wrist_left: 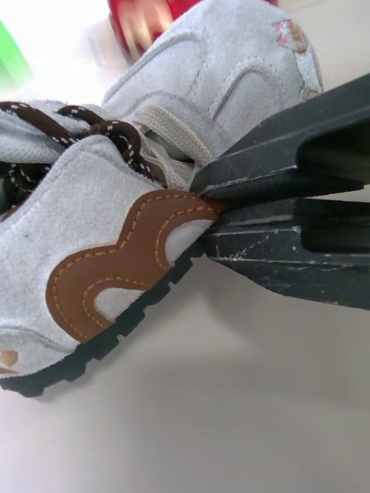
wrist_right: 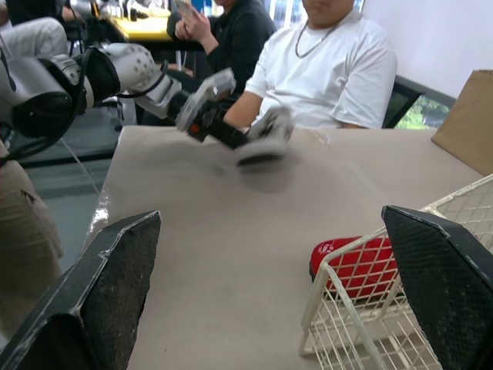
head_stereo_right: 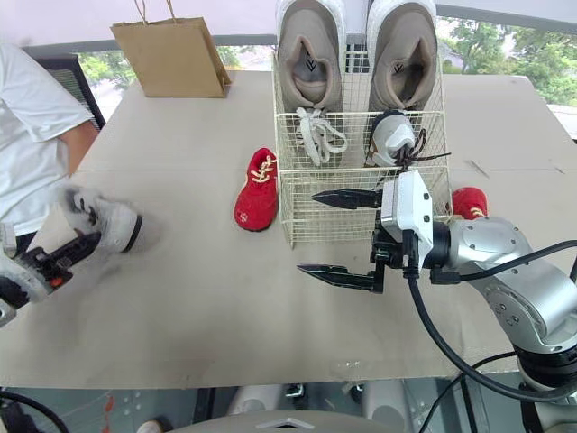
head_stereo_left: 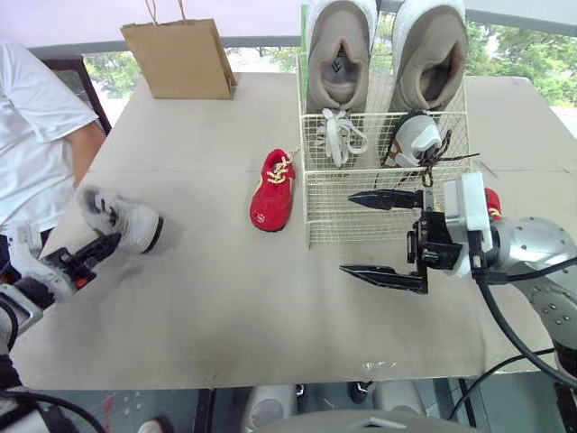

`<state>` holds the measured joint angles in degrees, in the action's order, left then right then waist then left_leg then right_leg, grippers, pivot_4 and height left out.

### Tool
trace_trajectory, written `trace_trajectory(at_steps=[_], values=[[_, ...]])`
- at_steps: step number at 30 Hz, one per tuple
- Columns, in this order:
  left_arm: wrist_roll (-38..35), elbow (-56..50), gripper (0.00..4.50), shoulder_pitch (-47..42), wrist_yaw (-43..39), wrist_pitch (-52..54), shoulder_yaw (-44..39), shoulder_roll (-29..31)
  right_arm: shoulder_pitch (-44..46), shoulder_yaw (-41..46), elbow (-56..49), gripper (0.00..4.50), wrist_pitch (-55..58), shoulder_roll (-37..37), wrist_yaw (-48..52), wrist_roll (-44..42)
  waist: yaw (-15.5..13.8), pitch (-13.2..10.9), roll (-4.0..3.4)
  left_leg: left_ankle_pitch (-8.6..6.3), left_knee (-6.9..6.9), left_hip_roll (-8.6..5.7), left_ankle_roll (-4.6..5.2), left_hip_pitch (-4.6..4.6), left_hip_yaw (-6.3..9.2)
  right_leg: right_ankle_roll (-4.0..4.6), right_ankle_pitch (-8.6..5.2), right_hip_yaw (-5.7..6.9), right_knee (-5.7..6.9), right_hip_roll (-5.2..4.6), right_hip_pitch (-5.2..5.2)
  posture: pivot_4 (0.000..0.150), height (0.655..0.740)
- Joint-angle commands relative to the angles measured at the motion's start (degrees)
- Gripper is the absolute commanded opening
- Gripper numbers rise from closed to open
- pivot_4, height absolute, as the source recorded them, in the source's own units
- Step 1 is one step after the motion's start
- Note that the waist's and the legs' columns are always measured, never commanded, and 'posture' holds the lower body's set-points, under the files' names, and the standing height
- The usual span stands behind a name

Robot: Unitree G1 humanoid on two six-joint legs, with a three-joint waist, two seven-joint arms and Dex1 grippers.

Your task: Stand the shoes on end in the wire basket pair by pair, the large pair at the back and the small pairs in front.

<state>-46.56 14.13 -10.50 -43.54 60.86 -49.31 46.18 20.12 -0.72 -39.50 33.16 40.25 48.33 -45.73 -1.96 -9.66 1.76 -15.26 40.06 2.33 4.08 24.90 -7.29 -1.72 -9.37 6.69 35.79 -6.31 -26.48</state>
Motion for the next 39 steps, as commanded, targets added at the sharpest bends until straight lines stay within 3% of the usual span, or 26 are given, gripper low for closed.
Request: trace_trajectory(at_steps=[1,6,7,9,16,19,22,30,39], values=[[-15.4,-19.0,0.04,-6.6,10.1,3.7,-4.6,-5.3,-0.6,2.9,-0.8,4.50,-0.5,0.5,-0.4,-0.9,-0.2,0.0,0.07,0.00,0.01,-0.03,0.00,0.00,0.05,0.00,0.00,0.02,-0.02,-0.04,0.03,0.150,0.7400],[-31.1,-35.0,0.04,-12.7,20.5,3.5,3.7,-11.5,-2.8,5.3,-0.7,4.50,-0.6,1.4,-1.4,-0.1,0.1,0.0,0.04,-0.01,0.11,-0.19,0.01,-0.23,0.31,-0.01,0.01,0.22,-0.13,-0.31,0.62,0.150,0.7400],[-32.8,-36.6,0.04,-14.2,22.9,2.4,5.7,-12.3,-3.4,6.1,-0.8,4.50,-0.6,1.7,-1.8,0.0,0.2,0.0,-0.02,0.00,0.11,-0.19,0.02,-0.28,0.33,0.00,0.01,0.26,-0.12,-0.20,0.68,0.150,0.7400],[-29.3,-40.7,0.04,-16.5,21.1,-0.3,12.4,-11.5,-5.2,8.5,-1.1,4.50,-0.3,2.6,-2.9,-0.1,0.4,-0.1,-0.06,0.01,0.11,-0.17,0.01,-0.34,0.34,-0.03,0.03,0.24,-0.08,0.09,0.72,0.150,0.7400],[1.0,-45.6,0.04,-18.5,12.3,-25.3,33.9,-12.0,-13.5,17.4,-5.1,4.50,1.3,5.2,-7.2,-1.7,1.0,-0.1,-0.14,0.16,0.11,-0.14,0.27,-0.50,0.22,-0.03,-0.03,0.13,-0.04,0.33,0.81,0.150,0.7400],[16.3,-42.4,0.04,-20.3,11.6,-39.6,42.0,-13.1,-15.8,19.8,-7.2,4.50,1.9,5.7,-8.8,-2.6,0.9,-0.1,-0.15,0.15,0.11,-0.08,0.28,-0.50,0.20,-0.07,-0.05,0.10,-0.08,0.35,0.81,0.150,0.7400],[27.1,-38.1,0.04,-21.9,11.5,-50.8,46.9,-13.8,-17.2,21.3,-8.6,4.50,2.3,6.1,-10.3,-3.6,0.7,-0.1,-0.15,0.14,0.11,-0.09,0.30,-0.47,0.22,-0.05,-0.05,0.10,-0.12,0.34,0.80,0.150,0.7400],[42.8,-24.3,0.04,-26.3,10.7,-73.2,52.3,-15.3,-22.1,26.0,-10.8,4.50,2.1,6.0,-13.3,-4.3,0.3,-0.1,-0.18,0.09,0.12,-0.07,0.42,-0.31,0.32,-0.02,-0.02,0.19,-0.24,0.33,0.74,0.150,0.7400],[54.8,-12.2,0.04,-26.4,13.2,-81.4,59.7,-19.8,-28.5,30.7,-13.3,4.50,0.8,5.3,-15.3,-4.8,-0.4,-0.1,-0.19,-0.01,0.21,-0.10,0.64,-0.26,0.34,-0.29,-0.06,0.21,-0.25,0.32,0.77,0.150,0.7400]])
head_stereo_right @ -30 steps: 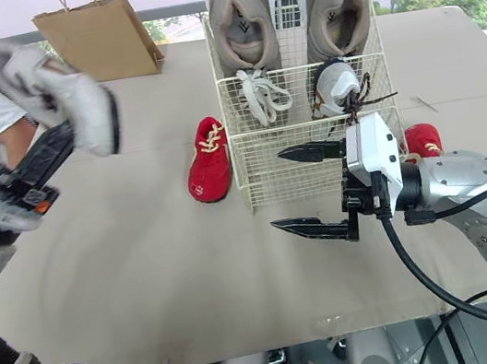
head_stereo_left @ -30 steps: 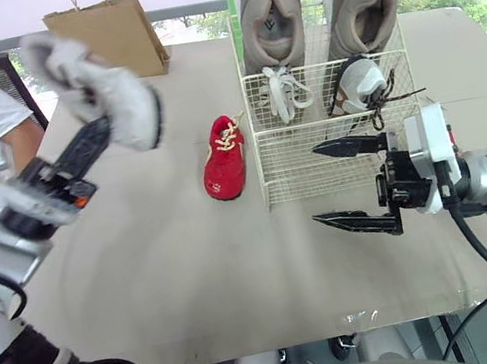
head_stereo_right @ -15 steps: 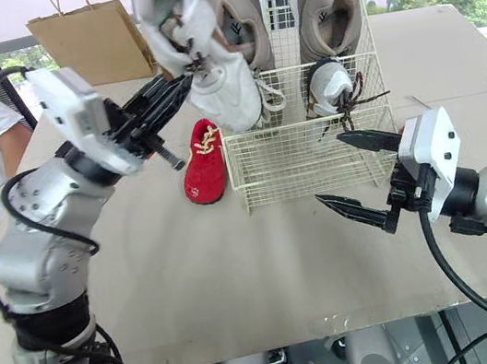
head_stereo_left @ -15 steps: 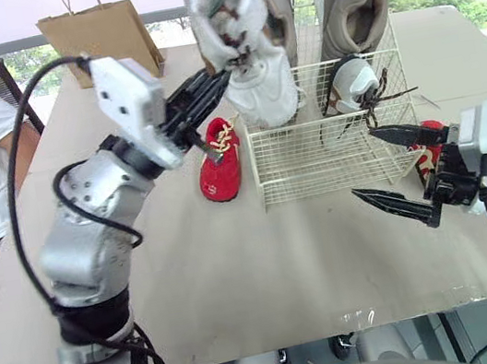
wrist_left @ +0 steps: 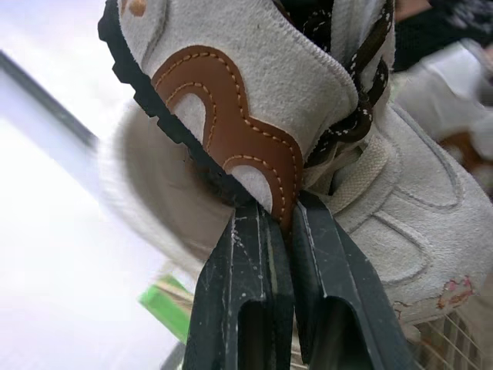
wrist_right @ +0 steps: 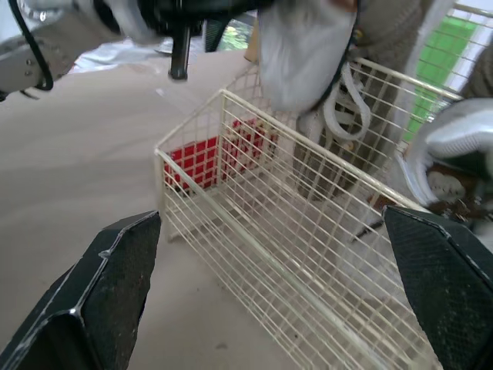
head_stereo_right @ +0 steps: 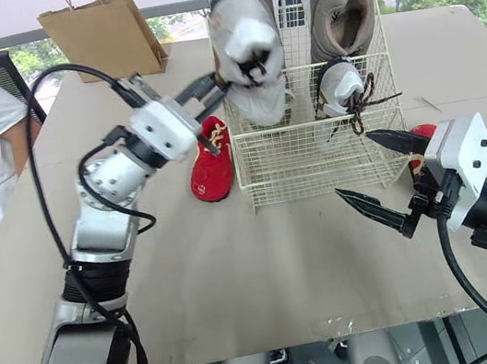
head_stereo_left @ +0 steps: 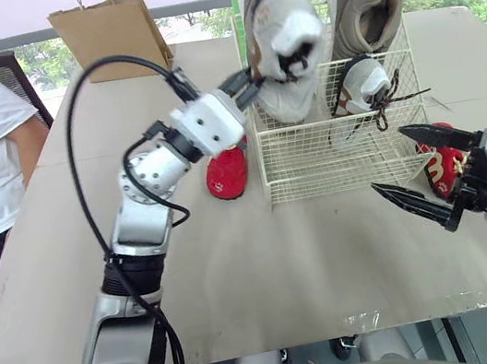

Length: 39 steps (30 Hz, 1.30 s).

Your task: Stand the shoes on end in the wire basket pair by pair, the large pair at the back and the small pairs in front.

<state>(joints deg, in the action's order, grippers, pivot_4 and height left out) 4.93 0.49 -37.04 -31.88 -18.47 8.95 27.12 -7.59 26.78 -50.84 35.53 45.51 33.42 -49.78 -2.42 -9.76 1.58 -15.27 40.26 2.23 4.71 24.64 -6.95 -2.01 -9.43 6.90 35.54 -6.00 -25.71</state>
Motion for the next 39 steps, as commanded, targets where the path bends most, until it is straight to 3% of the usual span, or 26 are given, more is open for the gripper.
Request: trace_trajectory(at_steps=[1,4,5,6,14,22,28,34,39], values=[[4.1,2.1,0.04,0.6,1.3,-2.0,2.1,-1.0,-1.2,3.6,-2.1,4.50,-1.7,0.1,-0.5,-0.9,0.1,0.0,0.00,-0.01,0.01,0.00,0.02,-0.01,0.00,-0.04,0.00,-0.01,0.00,0.00,0.00,0.150,0.7400],[0.9,0.2,0.04,3.0,-1.9,2.3,2.0,-0.9,-1.9,4.2,-2.3,4.50,-1.8,0.3,-0.6,-1.2,0.1,0.0,-0.02,-0.06,0.01,0.02,0.11,-0.05,0.00,-0.05,-0.02,-0.01,0.02,0.00,0.02,0.150,0.7400],[-0.5,-1.1,0.85,3.8,-2.9,3.8,1.6,-0.7,-2.1,4.3,-2.4,4.50,-1.8,0.4,-0.6,-1.2,0.2,0.0,-0.05,-0.07,0.01,0.03,0.12,-0.09,0.01,-0.05,-0.03,0.00,0.03,0.00,0.07,0.150,0.7400],[-2.5,-2.9,1.01,4.7,-4.3,5.9,1.2,-0.2,-2.3,4.5,-2.4,4.50,-1.9,0.5,-0.6,-1.3,0.2,0.0,-0.07,-0.07,0.02,0.04,0.12,-0.10,0.01,0.02,-0.07,-0.01,0.03,0.00,0.07,0.150,0.7400],[-14.7,-16.7,4.37,11.8,-10.9,20.2,-6.1,7.1,-1.9,2.9,0.0,4.50,-2.7,0.8,1.4,-0.9,0.3,0.1,-0.20,-0.07,0.03,0.08,0.12,-0.23,0.00,0.04,-0.09,-0.05,0.12,0.02,0.11,0.150,0.7400],[-42.0,-28.8,4.37,19.1,-11.7,43.1,-17.6,9.4,1.3,-0.7,4.0,4.50,-3.0,0.4,2.1,0.6,0.7,0.0,-0.31,-0.01,0.05,0.07,0.00,-0.19,0.04,0.03,-0.11,-0.06,0.13,0.01,0.09,0.150,0.7400],[-60.7,-34.1,4.37,20.2,-8.3,55.8,-19.5,9.0,4.3,-4.0,5.7,4.50,-0.8,-0.5,-3.7,3.5,0.7,0.0,-0.33,0.07,0.06,0.03,-0.13,-0.20,0.04,0.02,-0.11,-0.09,0.14,0.01,0.10,0.150,0.7400],[-68.4,-35.7,4.37,19.2,-5.8,61.5,-16.7,8.5,-0.1,0.7,4.6,4.50,-0.2,0.4,-3.3,4.2,0.4,0.0,-0.32,0.08,0.06,0.01,-0.15,-0.19,0.04,0.02,-0.11,-0.08,0.17,0.04,0.11,0.150,0.7400],[-70.7,-36.8,4.37,18.9,-9.9,65.0,-13.4,11.2,-2.6,4.0,3.0,4.50,4.8,1.0,-9.6,6.0,0.3,0.0,-0.36,0.07,0.07,0.00,-0.15,-0.25,-0.06,0.02,-0.11,-0.15,0.17,0.04,0.12,0.150,0.7400]])
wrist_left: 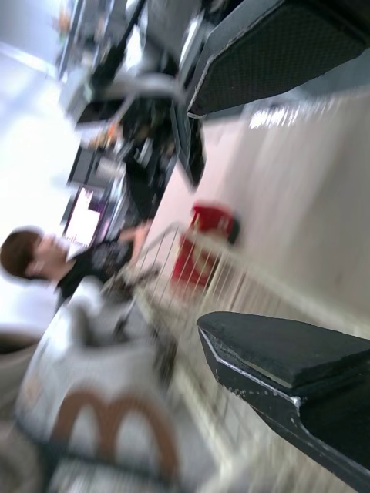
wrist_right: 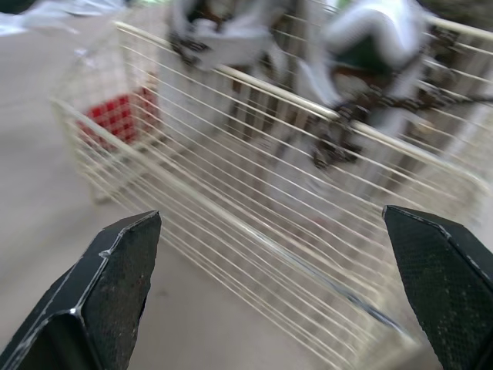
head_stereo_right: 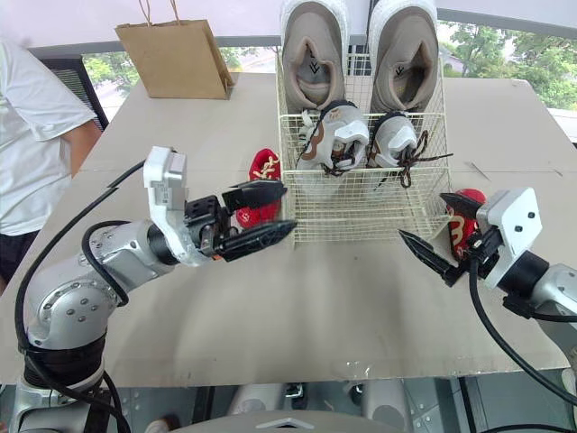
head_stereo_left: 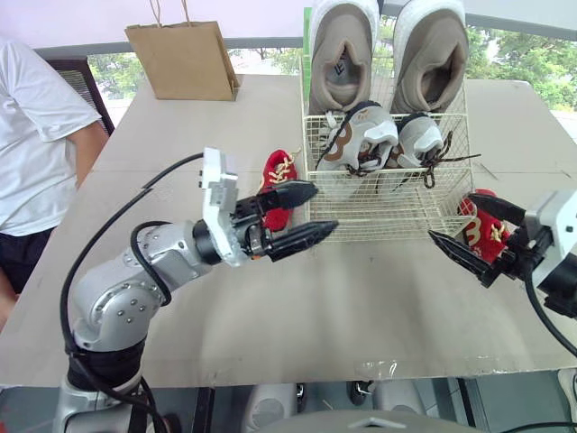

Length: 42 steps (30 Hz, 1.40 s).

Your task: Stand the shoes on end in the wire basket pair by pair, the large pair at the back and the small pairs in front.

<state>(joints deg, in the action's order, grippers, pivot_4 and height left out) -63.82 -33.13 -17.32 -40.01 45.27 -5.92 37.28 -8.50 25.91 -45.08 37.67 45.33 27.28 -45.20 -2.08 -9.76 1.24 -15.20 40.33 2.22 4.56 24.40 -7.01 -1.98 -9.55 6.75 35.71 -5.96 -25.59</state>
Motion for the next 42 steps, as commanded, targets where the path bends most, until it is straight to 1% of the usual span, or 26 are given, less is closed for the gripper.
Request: trace_trajectory(at_steps=[1,4,8,10,12,14,18,26,27,28,29,30,31,32,33,35,37,42], values=[[-1.8,-3.9,4.37,-0.9,-1.9,1.6,2.6,1.0,-3.2,6.7,-2.8,4.50,3.6,1.3,-3.6,1.8,0.0,0.0,-0.05,-0.01,0.00,0.01,0.00,-0.01,0.00,0.00,0.00,0.00,0.01,0.00,0.00,0.150,0.7400],[-1.0,-2.5,4.37,-2.7,-3.6,2.1,3.8,1.8,-5.3,10.0,-1.5,4.50,11.2,2.6,-6.4,-0.7,-0.2,0.0,-0.05,-0.01,0.00,0.01,0.00,0.01,0.02,0.01,-0.01,-0.01,0.01,0.00,0.00,0.150,0.7400],[0.3,-0.8,4.37,-4.5,-7.3,2.3,4.7,3.7,-4.3,8.9,0.8,4.50,19.0,1.4,-13.1,0.2,0.0,0.1,-0.12,-0.03,0.00,0.00,0.04,0.00,0.00,0.01,0.00,-0.03,0.01,0.01,0.00,0.150,0.7400],[1.2,-0.6,4.37,-4.9,-8.5,2.0,5.0,4.2,-2.9,7.2,1.8,4.50,20.9,-1.1,-17.0,1.5,0.0,0.1,-0.23,-0.09,0.00,0.00,0.15,-0.03,-0.02,0.01,0.00,-0.06,0.01,0.02,-0.01,0.150,0.7400],[2.3,0.1,4.37,-4.6,-10.3,1.1,4.5,4.9,0.2,4.3,3.9,4.50,22.7,-5.8,-23.3,4.4,0.2,0.1,-0.21,-0.07,-0.01,0.04,0.12,-0.02,-0.01,0.02,-0.01,-0.08,0.01,0.12,-0.02,0.150,0.7400],[3.0,0.5,4.37,-4.2,-11.2,0.7,4.1,5.1,2.2,2.3,5.3,4.50,23.7,-8.7,-27.1,7.2,0.3,0.1,-0.26,-0.05,-0.01,0.03,0.08,-0.02,-0.01,0.02,-0.01,-0.11,0.01,0.12,-0.02,0.150,0.7400],[5.0,1.3,4.37,-4.2,-12.0,-0.7,4.5,4.2,5.0,-0.3,7.4,4.50,24.6,-13.5,-29.9,9.4,0.5,0.0,-0.41,-0.01,-0.01,0.01,0.01,0.01,-0.03,0.01,-0.01,-0.13,0.00,0.09,-0.05,0.150,0.7400],[7.3,2.9,4.37,-4.1,-13.6,-2.1,4.5,3.1,7.9,-2.3,12.8,4.50,21.0,-17.2,-30.6,15.4,1.2,0.1,-0.46,0.00,-0.01,0.00,0.00,0.02,-0.05,0.00,0.00,-0.14,-0.01,0.09,-0.06,0.150,0.7400],[7.7,3.1,4.50,-4.1,-14.0,-2.4,4.5,3.1,8.1,-2.4,13.1,3.97,20.7,-17.4,-30.3,15.8,1.3,0.1,-0.47,0.00,-0.01,0.00,0.00,0.02,-0.05,0.00,0.00,-0.15,-0.01,0.09,-0.06,0.150,0.7400],[8.0,3.4,4.50,-4.1,-14.2,-2.6,4.5,3.0,8.0,-2.6,13.5,3.77,20.2,-17.5,-29.8,16.3,1.3,0.1,-0.48,-0.01,-0.01,0.00,0.00,0.01,-0.05,0.00,0.00,-0.15,-0.01,0.09,-0.06,0.150,0.7400],[8.1,3.6,4.50,-4.2,-14.4,-2.7,4.5,2.8,7.8,-2.6,13.8,3.19,19.7,-17.4,-29.4,16.7,1.3,0.1,-0.48,-0.01,-0.01,0.00,0.00,0.01,-0.05,0.00,0.00,-0.15,-0.01,0.10,-0.06,0.150,0.7400],[8.2,3.8,4.50,-4.3,-14.7,-2.8,4.5,2.7,7.5,-2.7,13.9,2.82,18.9,-17.2,-28.5,17.0,1.3,0.1,-0.49,-0.01,-0.01,0.01,0.00,0.01,-0.05,0.00,0.00,-0.14,-0.01,0.10,-0.06,0.150,0.7400],[8.2,3.9,4.50,-4.3,-15.0,-2.8,4.4,2.6,7.2,-2.6,14.0,2.20,18.0,-17.0,-27.7,17.3,1.3,0.1,-0.49,-0.01,-0.01,0.01,0.00,0.01,-0.05,0.00,-0.01,-0.15,-0.01,0.10,-0.07,0.150,0.7400],[8.3,4.2,4.50,-4.3,-15.3,-2.8,4.5,2.6,6.8,-2.4,13.8,2.00,17.2,-16.8,-27.1,17.8,1.3,0.1,-0.50,-0.01,-0.01,0.01,0.00,0.02,-0.05,0.00,-0.01,-0.15,-0.01,0.10,-0.07,0.150,0.7400],[8.5,4.5,4.50,-4.4,-15.8,-3.0,4.6,2.6,6.5,-2.1,13.6,1.47,16.7,-16.7,-26.6,18.1,1.3,0.1,-0.50,-0.01,-0.01,0.01,0.00,0.02,-0.05,0.00,-0.01,-0.15,-0.01,0.10,-0.07,0.150,0.7400],[9.2,5.2,4.50,-4.8,-16.6,-3.3,5.0,2.4,5.9,-1.1,13.2,0.63,15.5,-16.0,-25.2,18.6,1.3,0.1,-0.52,-0.01,-0.01,0.01,0.00,0.02,-0.05,0.00,-0.01,-0.15,-0.01,0.10,-0.07,0.150,0.7400],[9.8,6.1,4.50,-5.4,-17.4,-3.7,5.4,2.0,5.0,0.2,13.1,0.03,14.7,-14.5,-23.5,19.0,1.2,0.0,-0.59,-0.01,-0.01,0.01,0.00,0.02,-0.05,0.00,-0.01,-0.15,-0.01,0.09,-0.07,0.150,0.7400],[11.3,7.5,4.50,-6.4,-19.1,-4.6,6.3,0.9,2.0,3.5,11.1,0.01,13.2,-12.0,-19.3,18.6,1.3,0.0,-0.67,-0.01,-0.01,0.00,0.01,0.04,-0.04,0.00,-0.01,-0.15,-0.01,0.09,-0.09,0.150,0.7400]])
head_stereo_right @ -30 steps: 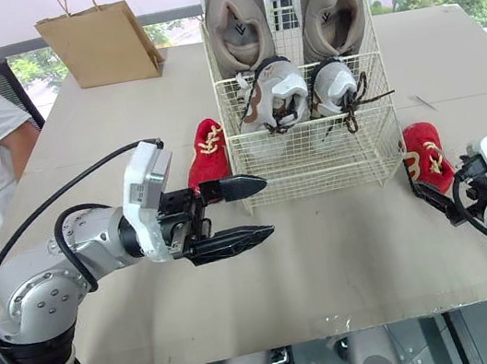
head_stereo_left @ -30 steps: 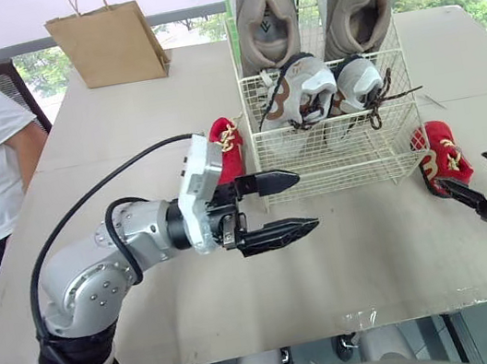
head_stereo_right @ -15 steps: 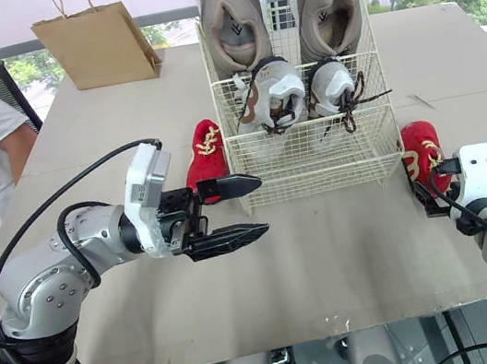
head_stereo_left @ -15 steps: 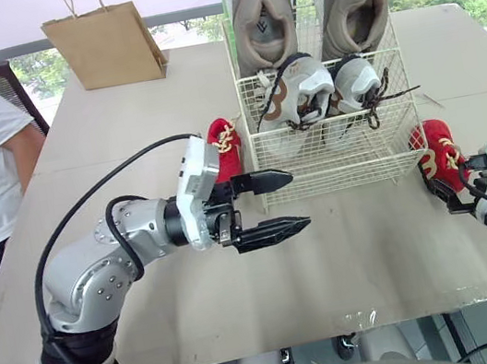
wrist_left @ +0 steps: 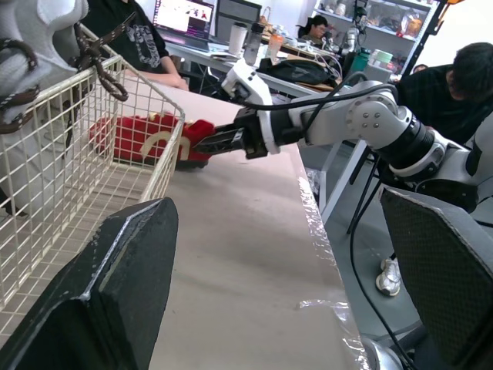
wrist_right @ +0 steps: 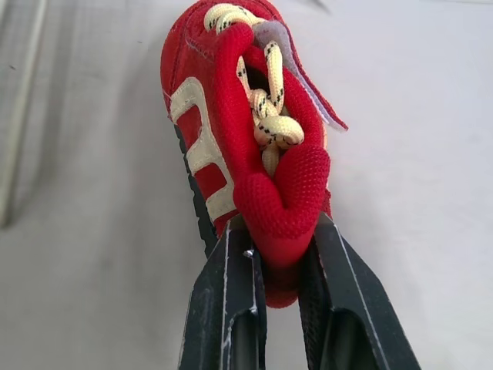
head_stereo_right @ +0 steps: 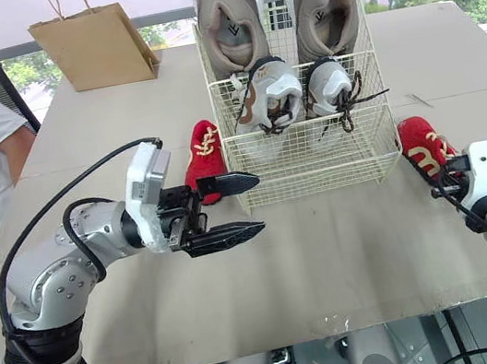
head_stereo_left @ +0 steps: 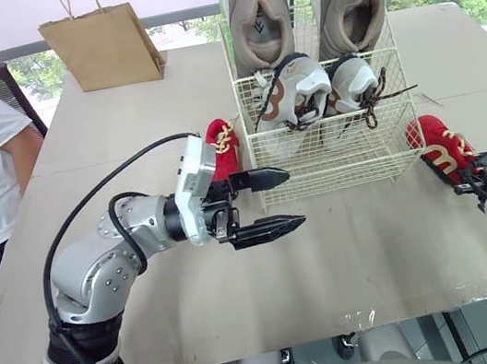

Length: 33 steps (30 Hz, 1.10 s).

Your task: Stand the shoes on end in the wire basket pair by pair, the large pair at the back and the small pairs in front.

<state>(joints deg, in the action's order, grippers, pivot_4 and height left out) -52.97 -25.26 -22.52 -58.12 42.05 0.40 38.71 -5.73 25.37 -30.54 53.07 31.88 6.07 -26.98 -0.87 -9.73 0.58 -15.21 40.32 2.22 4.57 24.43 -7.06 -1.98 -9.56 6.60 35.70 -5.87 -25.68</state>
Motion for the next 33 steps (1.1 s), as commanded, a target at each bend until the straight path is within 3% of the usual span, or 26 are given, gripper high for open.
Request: trace_trajectory(at_steps=[1,5,11,16,21,27,31,33], values=[[0.6,-0.5,4.50,-1.4,-0.7,-1.3,0.2,-0.9,-1.2,5.2,-4.0,0.01,-2.4,1.7,2.6,0.0,0.1,0.0,-0.02,0.00,0.00,0.01,0.00,0.00,0.00,0.00,0.00,0.00,0.00,0.01,-0.01,0.150,0.7400],[0.2,-0.6,4.50,-2.0,0.1,-0.8,0.0,-2.4,-4.6,10.8,-6.1,0.01,-6.0,4.4,7.3,0.6,0.1,0.0,-0.23,-0.01,0.00,0.00,0.01,0.00,-0.01,0.00,0.00,-0.02,0.00,0.01,-0.01,0.150,0.7400],[-3.9,4.6,4.50,-5.1,1.8,3.5,-1.6,-5.4,-6.8,30.4,-9.0,0.01,-13.8,11.8,23.6,-7.9,-0.1,0.0,-0.45,-0.11,0.00,-0.02,0.21,-0.01,-0.01,-0.02,0.00,-0.04,0.00,0.01,-0.01,0.150,0.7400],[-10.0,9.0,4.50,-8.6,2.0,10.5,-4.2,-3.7,-9.4,45.9,-8.4,0.01,-10.4,25.4,45.1,-20.5,0.1,0.0,-0.42,-0.15,-0.01,0.01,0.27,-0.09,0.03,-0.01,0.00,-0.09,0.00,0.11,0.04,0.150,0.7400],[-15.7,16.9,4.50,-13.8,0.8,19.8,-6.8,0.1,-12.5,53.3,-8.8,0.01,-4.5,37.4,64.0,-27.3,0.0,-0.1,-0.24,-0.16,0.00,0.00,0.29,-0.14,0.27,0.00,-0.01,-0.09,0.00,0.17,0.12,0.150,0.7400],[-18.9,28.5,4.50,-23.6,-4.9,32.2,-6.4,5.6,-3.9,36.9,-10.7,0.01,-12.0,46.8,68.0,-32.6,0.1,-0.2,0.09,-0.17,0.01,-0.01,0.29,-0.12,0.30,0.00,-0.01,-0.08,-0.02,0.06,0.09,0.150,0.7400],[-19.0,29.7,4.50,-31.6,-7.7,41.7,-1.2,5.9,8.8,14.3,-10.4,0.01,-28.0,51.3,64.7,-30.7,-0.1,-0.3,0.20,-0.04,0.04,-0.10,0.08,0.20,0.40,-0.01,-0.01,-0.02,-0.08,-0.08,-0.09,0.150,0.7400],[-17.5,28.2,4.50,-33.8,-8.7,43.0,1.7,5.4,19.6,1.9,-9.0,0.01,-33.3,50.5,62.8,-28.4,-0.2,-0.4,0.29,-0.04,0.04,-0.16,0.07,0.29,0.42,-0.02,-0.02,0.01,-0.15,-0.14,-0.13,0.150,0.7400]])
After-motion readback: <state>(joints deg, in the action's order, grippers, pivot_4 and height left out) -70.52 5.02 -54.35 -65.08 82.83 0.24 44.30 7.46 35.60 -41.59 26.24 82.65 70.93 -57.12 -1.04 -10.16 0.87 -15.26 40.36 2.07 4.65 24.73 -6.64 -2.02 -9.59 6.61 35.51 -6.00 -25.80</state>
